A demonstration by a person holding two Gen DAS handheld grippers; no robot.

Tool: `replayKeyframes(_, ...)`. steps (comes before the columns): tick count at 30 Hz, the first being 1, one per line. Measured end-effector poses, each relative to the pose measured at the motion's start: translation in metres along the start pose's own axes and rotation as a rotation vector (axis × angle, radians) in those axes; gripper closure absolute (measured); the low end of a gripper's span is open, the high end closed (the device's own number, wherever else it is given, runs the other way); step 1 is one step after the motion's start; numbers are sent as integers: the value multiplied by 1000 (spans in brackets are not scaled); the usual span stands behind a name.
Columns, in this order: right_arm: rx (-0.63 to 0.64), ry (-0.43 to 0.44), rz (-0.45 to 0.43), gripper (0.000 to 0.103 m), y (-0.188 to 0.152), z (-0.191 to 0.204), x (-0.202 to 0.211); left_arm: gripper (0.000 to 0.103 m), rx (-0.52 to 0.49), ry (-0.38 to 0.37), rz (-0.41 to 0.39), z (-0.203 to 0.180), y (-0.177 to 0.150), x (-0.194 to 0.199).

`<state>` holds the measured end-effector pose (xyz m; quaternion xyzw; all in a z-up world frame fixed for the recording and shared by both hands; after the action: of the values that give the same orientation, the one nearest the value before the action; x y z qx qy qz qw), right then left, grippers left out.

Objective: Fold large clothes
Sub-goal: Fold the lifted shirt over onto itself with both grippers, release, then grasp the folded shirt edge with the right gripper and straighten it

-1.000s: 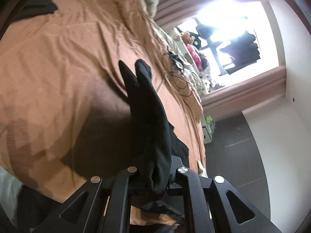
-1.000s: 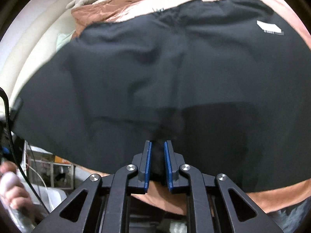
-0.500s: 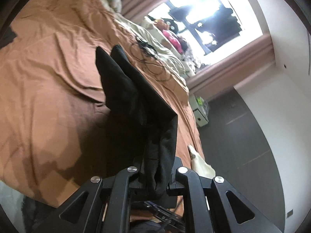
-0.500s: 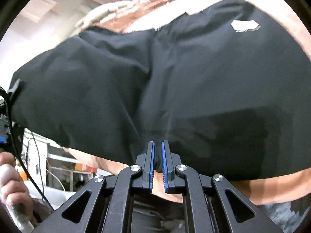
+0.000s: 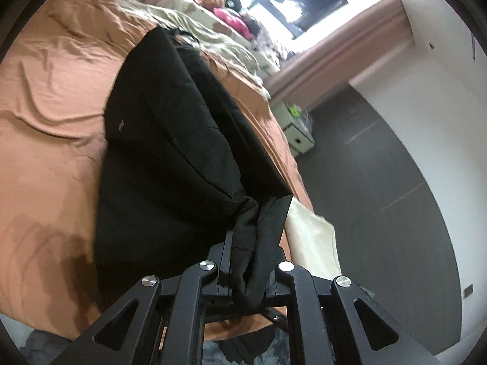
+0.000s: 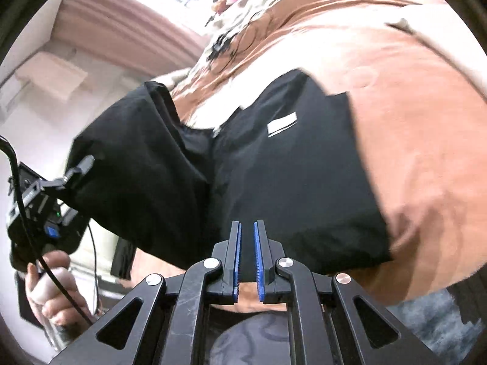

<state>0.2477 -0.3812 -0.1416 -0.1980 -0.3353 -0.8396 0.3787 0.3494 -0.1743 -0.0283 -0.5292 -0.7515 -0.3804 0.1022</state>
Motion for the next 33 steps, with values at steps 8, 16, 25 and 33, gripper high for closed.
replayKeyframes(8,-85,-43,-48,93,4,-51,31,79,-94,55,185,-28,-31,-82)
replayKeyframes(16,-149,6,-85,36,13,-66,36,34,-118,-29,232,-34,-32,-83)
replayKeyframes(25,-133,77,-41,21,22,-34,-1,29,-16,153,88,44,-17,-14)
replayKeyframes(33,-136,18,-16,45,20,-16,-34,29,90,254,49,110,-18,25)
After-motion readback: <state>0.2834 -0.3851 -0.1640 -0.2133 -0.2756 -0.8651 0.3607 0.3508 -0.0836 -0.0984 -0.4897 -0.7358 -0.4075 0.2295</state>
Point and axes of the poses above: each gripper's, at about its wrist camera, not at the fingertips, and x roughly against the way its jaws point, z to its left, y to its top, the point moved 5 cm from there along -x, roughly the way its jaws point, and after that the axes turned 1 degree about z, right-handed, at the moved point
